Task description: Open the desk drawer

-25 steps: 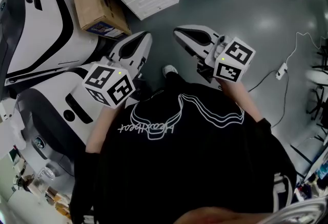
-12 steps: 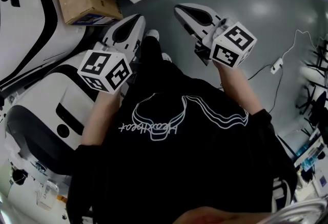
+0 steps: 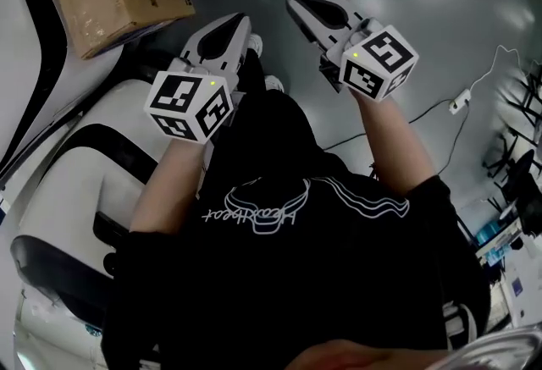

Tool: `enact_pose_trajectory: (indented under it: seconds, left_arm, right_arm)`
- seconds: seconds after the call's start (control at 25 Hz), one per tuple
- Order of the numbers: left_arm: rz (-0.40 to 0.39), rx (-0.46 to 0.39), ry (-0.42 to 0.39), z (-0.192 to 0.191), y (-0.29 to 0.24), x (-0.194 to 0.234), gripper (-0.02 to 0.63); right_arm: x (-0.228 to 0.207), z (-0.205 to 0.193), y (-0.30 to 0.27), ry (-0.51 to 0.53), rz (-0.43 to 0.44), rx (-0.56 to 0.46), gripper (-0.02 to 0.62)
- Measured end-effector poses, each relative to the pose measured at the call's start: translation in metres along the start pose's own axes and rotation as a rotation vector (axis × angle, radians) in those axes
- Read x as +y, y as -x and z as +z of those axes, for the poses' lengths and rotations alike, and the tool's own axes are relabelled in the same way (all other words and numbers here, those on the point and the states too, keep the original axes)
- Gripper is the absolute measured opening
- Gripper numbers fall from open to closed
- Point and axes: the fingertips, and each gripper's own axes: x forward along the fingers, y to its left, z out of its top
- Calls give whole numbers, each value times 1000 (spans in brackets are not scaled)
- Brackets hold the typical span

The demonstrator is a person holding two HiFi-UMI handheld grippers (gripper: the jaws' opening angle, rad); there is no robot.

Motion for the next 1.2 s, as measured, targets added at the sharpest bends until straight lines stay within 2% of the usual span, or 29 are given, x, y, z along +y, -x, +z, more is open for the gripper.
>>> enact_pose_trajectory:
  seconds: [0.2, 0.44, 0.64, 0.8, 0.96, 1.2]
  left_arm:
    - [21, 36, 42, -37, -24, 35, 5]
    - [24, 41, 42, -71, -39, 72, 5]
    - [43, 40, 16, -82, -56, 95, 5]
    - [59, 46, 17, -91, -65, 105, 5]
    - [77, 49, 25, -104, -71, 116, 5]
    - [96, 57, 28, -123, -78, 131, 5]
  right_arm:
    - [-36, -37, -31, 23, -39, 48, 5]
    - [-71, -82, -71, 45, -98, 90, 61]
    - [-108, -107, -101, 72, -159, 108, 126]
    - [-140, -126, -120, 129, -232, 148, 145]
    - [-172, -143, -141, 122, -301, 176, 167]
    - [-204, -161, -164, 161, -355, 223, 183]
